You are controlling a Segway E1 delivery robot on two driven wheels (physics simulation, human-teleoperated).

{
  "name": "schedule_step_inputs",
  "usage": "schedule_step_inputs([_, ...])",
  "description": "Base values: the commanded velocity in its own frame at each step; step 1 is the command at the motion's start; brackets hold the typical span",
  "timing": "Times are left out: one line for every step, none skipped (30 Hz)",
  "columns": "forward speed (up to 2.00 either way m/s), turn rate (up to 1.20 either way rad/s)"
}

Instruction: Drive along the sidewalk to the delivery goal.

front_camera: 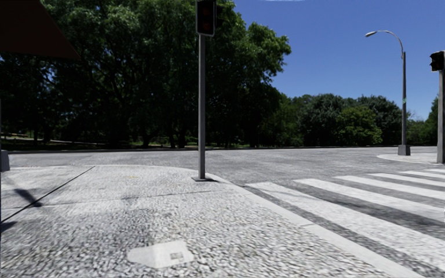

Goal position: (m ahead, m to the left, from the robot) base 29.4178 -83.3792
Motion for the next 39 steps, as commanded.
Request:
schedule_step_inputs([1.44,-0.41])
schedule_step_inputs([1.44,-0.42])
schedule_step_inputs([1.44,-0.42])
schedule_step_inputs([1.44,-0.42])
schedule_step_inputs([1.44,-0.42])
schedule_step_inputs([1.44,-0.42])
schedule_step_inputs([1.44,-0.42])
schedule_step_inputs([1.44,-0.42])
schedule_step_inputs([1.44,-0.42])
schedule_step_inputs([1.44,-0.42])
schedule_step_inputs([1.44,-0.42])
schedule_step_inputs([1.44,-0.42])
schedule_step_inputs([1.44,-0.42])
schedule_step_inputs([1.44,-0.42])
schedule_step_inputs([1.44,-0.43])
schedule_step_inputs([1.44,-0.43])
schedule_step_inputs([1.44,-0.43])
schedule_step_inputs([1.44,-0.43])
schedule_step_inputs([1.44,-0.47])
schedule_step_inputs([1.44,-0.49])
schedule_step_inputs([1.44,-0.49])
schedule_step_inputs([1.44,-0.49])
schedule_step_inputs([1.44,-0.50])
schedule_step_inputs([1.44,-0.50])
schedule_step_inputs([1.44,-0.50])
schedule_step_inputs([1.44,-0.50])
schedule_step_inputs([1.44,-0.50])
schedule_step_inputs([1.44,-0.50])
schedule_step_inputs([1.44,-0.50])
schedule_step_inputs([1.44,-0.50])
schedule_step_inputs([1.44,-0.50])
schedule_step_inputs([1.44,-0.50])
schedule_step_inputs([1.44,-0.50])
schedule_step_inputs([1.44,-0.50])
schedule_step_inputs([1.44,-0.50])
schedule_step_inputs([1.43,-0.50])
schedule_step_inputs([1.43,-0.50])
schedule_step_inputs([1.43,-0.51])
schedule_step_inputs([1.43,-0.51])
